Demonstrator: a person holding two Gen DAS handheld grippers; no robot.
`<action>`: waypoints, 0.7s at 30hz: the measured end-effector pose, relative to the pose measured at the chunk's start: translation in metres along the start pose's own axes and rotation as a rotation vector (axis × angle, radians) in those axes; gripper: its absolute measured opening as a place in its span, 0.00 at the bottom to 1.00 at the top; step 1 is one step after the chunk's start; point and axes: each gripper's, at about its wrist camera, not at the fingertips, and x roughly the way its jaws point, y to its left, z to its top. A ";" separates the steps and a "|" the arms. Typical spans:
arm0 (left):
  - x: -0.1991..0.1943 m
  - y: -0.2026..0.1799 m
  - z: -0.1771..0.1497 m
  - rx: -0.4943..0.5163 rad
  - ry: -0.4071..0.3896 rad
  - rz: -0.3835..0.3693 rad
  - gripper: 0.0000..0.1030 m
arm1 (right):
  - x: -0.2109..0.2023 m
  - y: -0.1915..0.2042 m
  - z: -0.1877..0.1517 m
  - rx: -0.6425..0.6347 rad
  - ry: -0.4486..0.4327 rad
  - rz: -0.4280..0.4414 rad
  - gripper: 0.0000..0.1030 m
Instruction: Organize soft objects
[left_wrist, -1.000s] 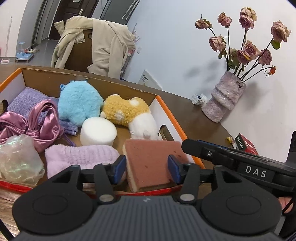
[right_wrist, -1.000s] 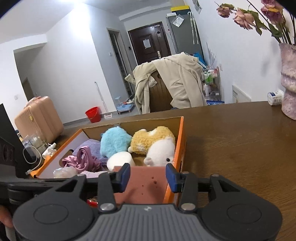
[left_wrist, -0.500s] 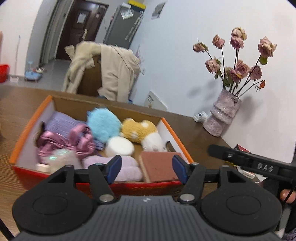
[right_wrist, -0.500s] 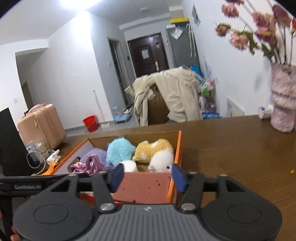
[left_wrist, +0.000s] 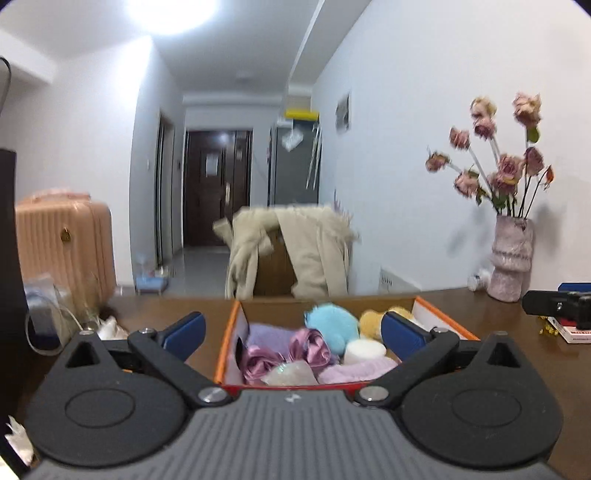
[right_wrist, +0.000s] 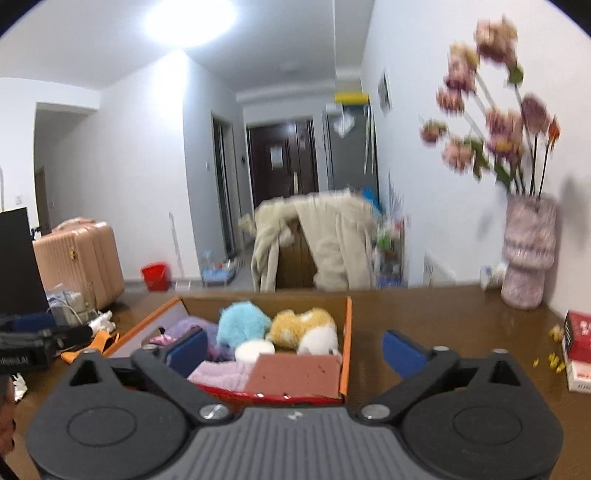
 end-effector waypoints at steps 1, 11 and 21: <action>-0.003 0.002 -0.003 0.001 -0.003 -0.008 1.00 | -0.004 0.006 -0.006 -0.016 -0.028 -0.016 1.00; -0.047 0.014 -0.010 -0.014 -0.011 -0.054 1.00 | -0.057 0.041 -0.033 0.011 -0.093 -0.098 1.00; -0.131 0.012 -0.027 -0.038 -0.036 -0.039 1.00 | -0.127 0.065 -0.044 -0.016 -0.101 -0.114 1.00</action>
